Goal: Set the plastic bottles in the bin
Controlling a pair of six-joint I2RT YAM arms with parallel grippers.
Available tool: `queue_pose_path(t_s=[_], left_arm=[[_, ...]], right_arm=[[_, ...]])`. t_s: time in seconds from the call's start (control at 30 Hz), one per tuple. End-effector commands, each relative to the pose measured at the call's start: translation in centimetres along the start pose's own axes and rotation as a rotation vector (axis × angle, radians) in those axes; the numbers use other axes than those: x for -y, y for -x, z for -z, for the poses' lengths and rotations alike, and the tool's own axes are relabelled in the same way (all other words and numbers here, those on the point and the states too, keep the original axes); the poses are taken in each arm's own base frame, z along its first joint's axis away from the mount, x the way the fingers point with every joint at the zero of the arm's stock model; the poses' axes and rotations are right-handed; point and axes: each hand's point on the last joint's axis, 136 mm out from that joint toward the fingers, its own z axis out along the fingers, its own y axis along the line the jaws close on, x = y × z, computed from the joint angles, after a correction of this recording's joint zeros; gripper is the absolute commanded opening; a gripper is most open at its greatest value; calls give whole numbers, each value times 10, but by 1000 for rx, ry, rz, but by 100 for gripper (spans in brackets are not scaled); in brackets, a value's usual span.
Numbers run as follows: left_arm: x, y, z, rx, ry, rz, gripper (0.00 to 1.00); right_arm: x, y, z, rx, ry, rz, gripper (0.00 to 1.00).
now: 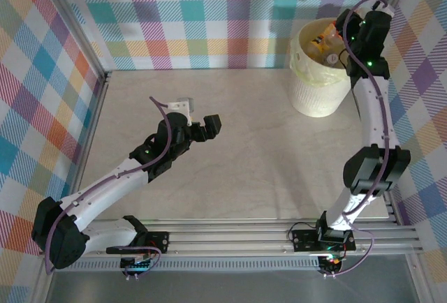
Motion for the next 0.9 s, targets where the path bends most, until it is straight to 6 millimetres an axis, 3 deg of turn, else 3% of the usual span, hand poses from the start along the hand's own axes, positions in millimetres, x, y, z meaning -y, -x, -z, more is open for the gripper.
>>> queue_pose_path(t_s=[0.0,0.17,0.43,0.57,0.67,0.87], left_arm=[[-18,1,5,17,61,17,100],[-34,0,11,18,116,19,100],[-72,5,28,65,261,49,100],[-103,13,42,103,398,53,100],[-118,16,50,122,443,70,100],[-130,14,54,118,465,102,100]], right_arm=[[-11,-7,-10,-56,31,-65,53],[-4,-25,-26,-172,-27,-16,78],[5,-4,2,-129,-105,63,98],[5,4,28,-102,-103,118,100],[17,7,39,-81,-157,173,100],[30,-13,28,-190,-141,144,100]])
